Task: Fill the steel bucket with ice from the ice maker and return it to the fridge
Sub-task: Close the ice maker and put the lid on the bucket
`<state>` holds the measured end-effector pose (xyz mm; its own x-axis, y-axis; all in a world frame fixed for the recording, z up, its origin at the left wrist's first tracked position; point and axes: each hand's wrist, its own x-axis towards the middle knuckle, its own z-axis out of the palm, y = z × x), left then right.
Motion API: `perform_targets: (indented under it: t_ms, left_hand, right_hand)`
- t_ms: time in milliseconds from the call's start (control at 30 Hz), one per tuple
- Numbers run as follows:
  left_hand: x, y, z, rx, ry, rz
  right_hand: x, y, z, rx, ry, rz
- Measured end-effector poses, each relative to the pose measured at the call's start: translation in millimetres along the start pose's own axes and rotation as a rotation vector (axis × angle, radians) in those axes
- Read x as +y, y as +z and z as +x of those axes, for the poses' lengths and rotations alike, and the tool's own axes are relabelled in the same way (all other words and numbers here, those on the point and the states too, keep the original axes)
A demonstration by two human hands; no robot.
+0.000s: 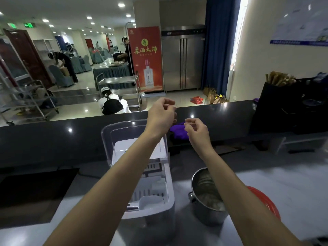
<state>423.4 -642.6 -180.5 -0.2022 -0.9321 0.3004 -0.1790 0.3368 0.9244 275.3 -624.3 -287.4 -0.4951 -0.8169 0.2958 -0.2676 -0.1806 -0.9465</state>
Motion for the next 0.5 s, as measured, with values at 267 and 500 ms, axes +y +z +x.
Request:
perform_targets:
  t_ms: [267, 500]
  left_hand:
    - [-8, -76, -15, 0.075, 0.069, 0.21]
    - [-36, -140, -21, 0.179, 0.072, 0.461]
  right_hand:
    - [-33, 37, -29, -0.021, 0.003, -0.03]
    - [-57, 61, -41, -0.054, 0.01, -0.129]
